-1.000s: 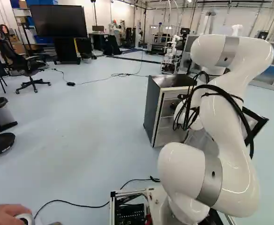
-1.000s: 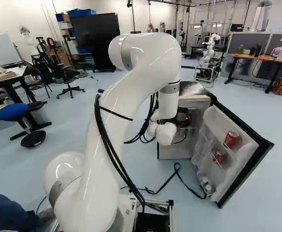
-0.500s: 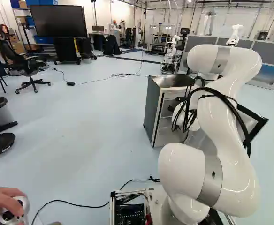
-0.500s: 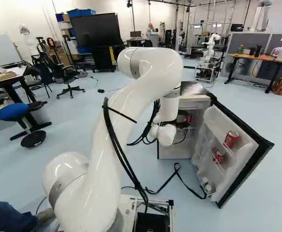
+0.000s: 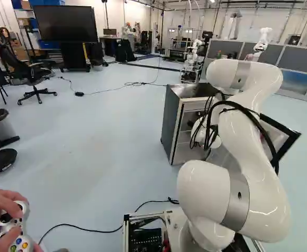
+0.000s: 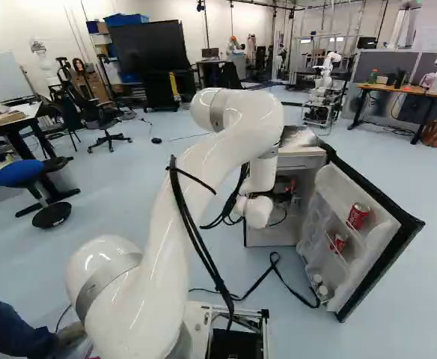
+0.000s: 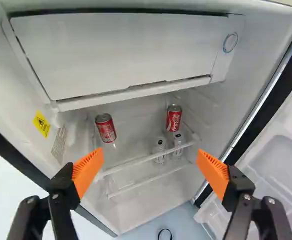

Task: Grab a drink from the fridge

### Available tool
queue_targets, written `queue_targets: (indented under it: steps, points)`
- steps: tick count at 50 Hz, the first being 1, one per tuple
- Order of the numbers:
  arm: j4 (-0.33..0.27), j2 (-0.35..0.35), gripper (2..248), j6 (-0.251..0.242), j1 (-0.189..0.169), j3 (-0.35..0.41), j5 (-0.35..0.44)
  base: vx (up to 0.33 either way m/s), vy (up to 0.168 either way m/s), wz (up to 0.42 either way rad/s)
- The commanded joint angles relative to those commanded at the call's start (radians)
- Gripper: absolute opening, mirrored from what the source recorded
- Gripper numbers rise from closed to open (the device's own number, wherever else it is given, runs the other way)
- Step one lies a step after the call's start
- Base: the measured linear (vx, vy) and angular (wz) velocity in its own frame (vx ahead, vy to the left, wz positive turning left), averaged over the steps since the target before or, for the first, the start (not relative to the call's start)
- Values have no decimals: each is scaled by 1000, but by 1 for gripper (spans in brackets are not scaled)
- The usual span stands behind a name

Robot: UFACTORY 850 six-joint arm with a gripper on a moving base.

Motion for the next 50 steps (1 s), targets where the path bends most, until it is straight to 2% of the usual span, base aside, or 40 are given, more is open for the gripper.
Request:
queue_targets:
  steps: [35, 50]
  points:
    - [88, -170, 247, 0, 29, -183, 0, 0, 0, 0]
    - [123, -211, 247, 0, 42, -250, 0, 0, 0, 0]
